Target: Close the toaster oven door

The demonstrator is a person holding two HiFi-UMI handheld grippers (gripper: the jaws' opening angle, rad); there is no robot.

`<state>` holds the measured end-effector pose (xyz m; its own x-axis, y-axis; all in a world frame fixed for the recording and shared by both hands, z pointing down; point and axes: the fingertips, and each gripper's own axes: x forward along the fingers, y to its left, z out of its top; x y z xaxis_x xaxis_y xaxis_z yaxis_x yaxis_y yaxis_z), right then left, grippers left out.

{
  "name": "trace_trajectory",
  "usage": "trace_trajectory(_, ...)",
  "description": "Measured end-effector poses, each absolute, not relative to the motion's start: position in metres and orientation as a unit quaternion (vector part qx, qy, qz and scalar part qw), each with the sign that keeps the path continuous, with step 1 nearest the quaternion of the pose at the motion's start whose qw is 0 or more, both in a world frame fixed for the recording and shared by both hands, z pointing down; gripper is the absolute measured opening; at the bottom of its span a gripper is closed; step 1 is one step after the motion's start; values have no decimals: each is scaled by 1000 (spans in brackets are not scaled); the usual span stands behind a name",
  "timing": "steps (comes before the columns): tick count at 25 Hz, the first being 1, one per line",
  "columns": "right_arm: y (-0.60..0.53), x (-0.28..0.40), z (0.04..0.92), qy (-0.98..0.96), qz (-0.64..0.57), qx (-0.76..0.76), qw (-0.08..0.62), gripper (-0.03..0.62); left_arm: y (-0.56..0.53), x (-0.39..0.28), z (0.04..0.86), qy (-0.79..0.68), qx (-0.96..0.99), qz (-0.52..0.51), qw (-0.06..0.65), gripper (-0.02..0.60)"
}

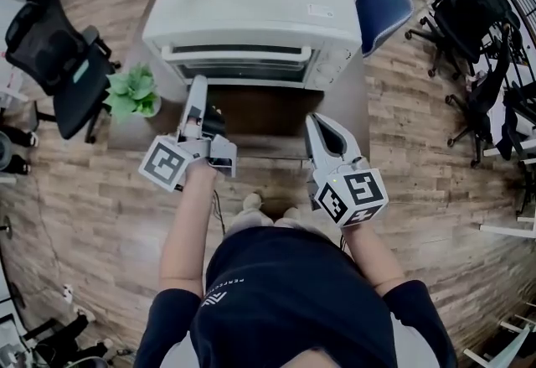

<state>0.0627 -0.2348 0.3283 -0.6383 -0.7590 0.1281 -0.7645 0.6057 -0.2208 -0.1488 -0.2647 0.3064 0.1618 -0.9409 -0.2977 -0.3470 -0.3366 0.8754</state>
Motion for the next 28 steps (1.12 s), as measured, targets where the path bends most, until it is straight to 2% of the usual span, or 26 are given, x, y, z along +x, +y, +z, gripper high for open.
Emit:
trace_trajectory(4,-234,61,327,-900,128,417,11,3,-253,-145,310,-500,700,-401,315,83)
trace_trajectory(14,-230,59,327,-905,127,406,13,2,-231,-129,307,-571,764,-219,208,-2)
trace_trajectory(28,-230,59,329,-906,125,404,22,2,-215,-119,317,-623,774,-51,98,-1)
